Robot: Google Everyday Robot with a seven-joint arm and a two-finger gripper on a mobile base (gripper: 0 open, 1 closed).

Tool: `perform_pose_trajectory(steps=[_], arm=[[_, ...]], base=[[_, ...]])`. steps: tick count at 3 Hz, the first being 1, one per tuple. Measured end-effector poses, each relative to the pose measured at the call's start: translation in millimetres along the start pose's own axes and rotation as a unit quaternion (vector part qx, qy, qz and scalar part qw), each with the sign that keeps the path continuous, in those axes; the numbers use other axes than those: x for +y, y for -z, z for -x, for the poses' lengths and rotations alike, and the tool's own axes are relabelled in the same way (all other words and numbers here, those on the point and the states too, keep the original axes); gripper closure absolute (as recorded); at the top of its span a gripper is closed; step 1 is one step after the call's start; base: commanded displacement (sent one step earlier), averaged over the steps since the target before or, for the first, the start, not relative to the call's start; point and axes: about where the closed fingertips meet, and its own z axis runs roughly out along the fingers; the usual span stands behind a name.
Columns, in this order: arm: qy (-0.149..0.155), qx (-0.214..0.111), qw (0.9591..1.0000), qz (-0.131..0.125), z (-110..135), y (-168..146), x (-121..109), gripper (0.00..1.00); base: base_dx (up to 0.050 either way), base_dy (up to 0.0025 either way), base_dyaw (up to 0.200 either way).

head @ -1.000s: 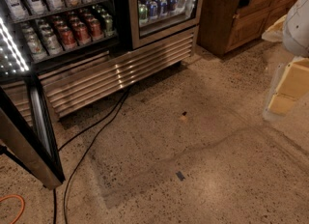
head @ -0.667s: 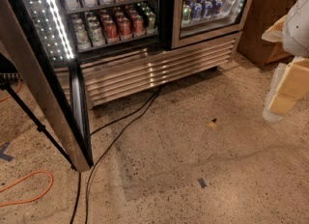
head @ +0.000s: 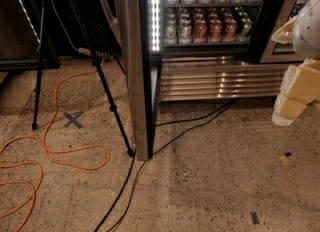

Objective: Close left fridge door

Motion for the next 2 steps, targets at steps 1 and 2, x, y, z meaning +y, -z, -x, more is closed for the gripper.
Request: perform_pose_trajectory(steps=[1,2], arm=[[0.0,-0.005,1.0,0.0,5,-8,-10,0.0],[0.009,-0.014,0.9997,0.019,31,-35,-17,0.0]], base=[[0.0,0.0,0.0],[0.0,0.0,0.0]])
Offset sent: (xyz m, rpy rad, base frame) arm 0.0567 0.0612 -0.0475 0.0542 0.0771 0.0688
